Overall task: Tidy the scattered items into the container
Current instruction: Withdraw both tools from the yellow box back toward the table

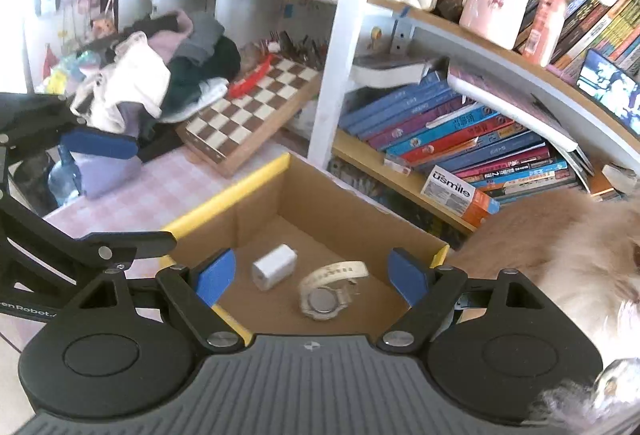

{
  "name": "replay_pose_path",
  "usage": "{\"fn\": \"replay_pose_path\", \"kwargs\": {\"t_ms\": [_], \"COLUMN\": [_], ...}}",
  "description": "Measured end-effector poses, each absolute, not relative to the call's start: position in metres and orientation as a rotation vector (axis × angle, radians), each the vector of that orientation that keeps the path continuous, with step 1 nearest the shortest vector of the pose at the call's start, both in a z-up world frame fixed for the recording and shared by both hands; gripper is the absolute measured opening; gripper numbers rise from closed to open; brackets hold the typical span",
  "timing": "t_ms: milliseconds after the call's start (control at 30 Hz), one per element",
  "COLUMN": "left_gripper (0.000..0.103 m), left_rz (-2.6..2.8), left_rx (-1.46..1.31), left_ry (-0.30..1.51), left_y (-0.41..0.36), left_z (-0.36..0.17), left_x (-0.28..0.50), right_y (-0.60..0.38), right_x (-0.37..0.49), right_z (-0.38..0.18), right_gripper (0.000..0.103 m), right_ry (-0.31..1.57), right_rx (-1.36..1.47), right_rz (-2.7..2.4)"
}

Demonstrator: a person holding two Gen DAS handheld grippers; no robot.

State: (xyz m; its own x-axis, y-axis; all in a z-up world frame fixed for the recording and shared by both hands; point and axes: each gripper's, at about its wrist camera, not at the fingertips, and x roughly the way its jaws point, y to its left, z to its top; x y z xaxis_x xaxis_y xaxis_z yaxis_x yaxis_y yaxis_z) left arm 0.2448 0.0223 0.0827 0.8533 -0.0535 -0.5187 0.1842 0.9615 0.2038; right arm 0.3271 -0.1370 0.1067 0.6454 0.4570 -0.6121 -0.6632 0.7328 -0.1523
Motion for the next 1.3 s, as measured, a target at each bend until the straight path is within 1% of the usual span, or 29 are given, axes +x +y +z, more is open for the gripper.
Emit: {"fn": "replay_pose_path", "kwargs": {"t_ms": [533, 633, 933, 1300], "left_gripper": [0.079, 0.083, 0.083, 0.084], "left_rz": [-0.137, -0.132, -0.095, -0.064], "left_rx": [0.215, 0.193, 0.13, 0.105], "left_ry": [0.474, 0.472, 0.491, 0.565], "left_y": [0.048, 0.052, 0.065, 0.065], "left_z": [0.09, 0.086, 0.067, 0.031], "left_x": [0.147, 0.132, 0.094, 0.063], "right_y": [-0.155, -0.161, -0.178, -0.189], "right_x": [0.221, 0.204, 0.164, 0.118], "right_z": [0.113, 0.109, 0.087, 0.037], "right_gripper": [0.083, 0.083, 0.083, 0.083], "right_ry": [0.523, 0.525, 0.536, 0.575], "right_rx": [-0.262, -0.228, -0.138, -0.148], "right_rz": [0.563, 0.541, 0.436, 0.358]}}
